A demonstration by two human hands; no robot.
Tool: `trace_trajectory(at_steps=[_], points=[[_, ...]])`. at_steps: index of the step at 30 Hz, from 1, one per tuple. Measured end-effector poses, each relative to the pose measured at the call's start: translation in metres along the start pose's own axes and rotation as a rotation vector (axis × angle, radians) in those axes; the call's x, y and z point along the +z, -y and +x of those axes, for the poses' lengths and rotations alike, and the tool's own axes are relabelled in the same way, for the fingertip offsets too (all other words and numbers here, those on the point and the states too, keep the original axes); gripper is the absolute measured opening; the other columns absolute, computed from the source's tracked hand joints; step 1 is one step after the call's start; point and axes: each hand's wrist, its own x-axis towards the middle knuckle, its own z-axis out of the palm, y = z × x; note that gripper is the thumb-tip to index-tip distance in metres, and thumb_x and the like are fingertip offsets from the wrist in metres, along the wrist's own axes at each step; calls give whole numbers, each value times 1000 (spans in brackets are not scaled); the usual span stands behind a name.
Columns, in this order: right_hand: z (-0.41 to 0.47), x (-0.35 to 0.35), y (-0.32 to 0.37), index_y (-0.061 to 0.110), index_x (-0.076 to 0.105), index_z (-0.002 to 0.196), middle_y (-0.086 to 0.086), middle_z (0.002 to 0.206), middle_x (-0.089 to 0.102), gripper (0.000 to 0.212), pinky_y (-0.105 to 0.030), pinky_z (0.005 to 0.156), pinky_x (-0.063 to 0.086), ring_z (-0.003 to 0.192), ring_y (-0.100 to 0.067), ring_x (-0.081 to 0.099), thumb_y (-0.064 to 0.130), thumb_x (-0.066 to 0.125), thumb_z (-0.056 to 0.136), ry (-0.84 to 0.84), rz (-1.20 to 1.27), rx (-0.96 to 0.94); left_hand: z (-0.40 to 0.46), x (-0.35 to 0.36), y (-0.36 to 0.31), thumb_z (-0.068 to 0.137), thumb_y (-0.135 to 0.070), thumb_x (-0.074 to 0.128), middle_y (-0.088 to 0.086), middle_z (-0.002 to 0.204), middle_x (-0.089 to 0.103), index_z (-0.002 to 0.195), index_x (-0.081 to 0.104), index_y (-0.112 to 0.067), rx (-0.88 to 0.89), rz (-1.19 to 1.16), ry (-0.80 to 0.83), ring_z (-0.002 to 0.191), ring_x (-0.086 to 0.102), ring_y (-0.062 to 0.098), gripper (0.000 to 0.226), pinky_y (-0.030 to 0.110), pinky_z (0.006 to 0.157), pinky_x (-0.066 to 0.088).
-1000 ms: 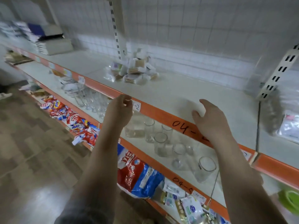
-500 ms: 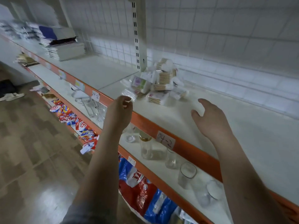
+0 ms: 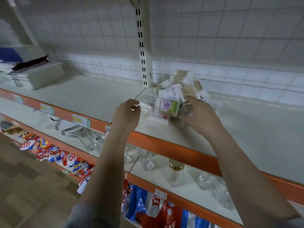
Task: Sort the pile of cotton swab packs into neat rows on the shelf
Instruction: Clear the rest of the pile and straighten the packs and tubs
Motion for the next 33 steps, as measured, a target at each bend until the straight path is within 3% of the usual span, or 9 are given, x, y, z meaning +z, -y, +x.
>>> trace_trajectory(at_steps=[2,7,16,21,24,27,29,33], points=[[11,8,10,19,39,143,-7,129,57,68,-36,91,49,108,-28,59,25,69,81,30,-40,-16,9,-1,6,96,-19,45,-1,114,62,120,59,-17,23,-10,29,91,52,8,28,19,76,34],[34,17,24,17,32,146,-7,146,41,72,-29,101,34,131,-24,40,30,67,84,102,-199,-85,25,-2,15,96,-18,45,-1,115,62,120,58,-16,44,-32,46,88,50,8,28,17,75,33],[62,18,36,17,42,138,-5,137,49,72,-32,95,42,123,-24,47,36,74,77,290,-394,-131,33,0,20,96,-19,46,0,116,61,119,59,-17,4,-88,9,89,53,10,27,20,76,35],[65,24,25,17,50,127,-2,121,59,65,-32,84,48,105,-20,56,42,75,73,217,-247,-157,32,0,22,96,-19,46,-1,115,61,118,60,-18,-21,-82,-2,87,53,10,27,19,76,34],[64,19,19,16,50,127,1,115,61,67,-28,79,46,101,-17,59,39,78,70,114,6,-115,32,0,20,96,-18,46,0,115,62,118,60,-17,-12,-75,-12,87,53,10,27,18,76,34],[60,6,11,16,55,103,0,101,62,48,-20,61,42,80,-9,58,35,80,67,-19,227,-38,33,5,12,96,-18,46,-1,117,61,120,60,-17,1,-69,-5,87,52,9,28,18,74,34],[55,-7,2,19,51,98,4,94,58,44,-17,54,37,72,-2,53,35,80,68,-82,296,36,34,10,3,96,-18,45,-2,117,60,120,59,-17,17,-73,14,88,52,8,28,19,74,34],[38,-29,-24,19,34,107,11,82,52,55,-9,55,40,74,3,51,31,78,74,-147,442,167,34,29,-21,96,-19,45,-5,109,58,119,60,-18,75,-88,73,88,53,8,27,21,71,39]])
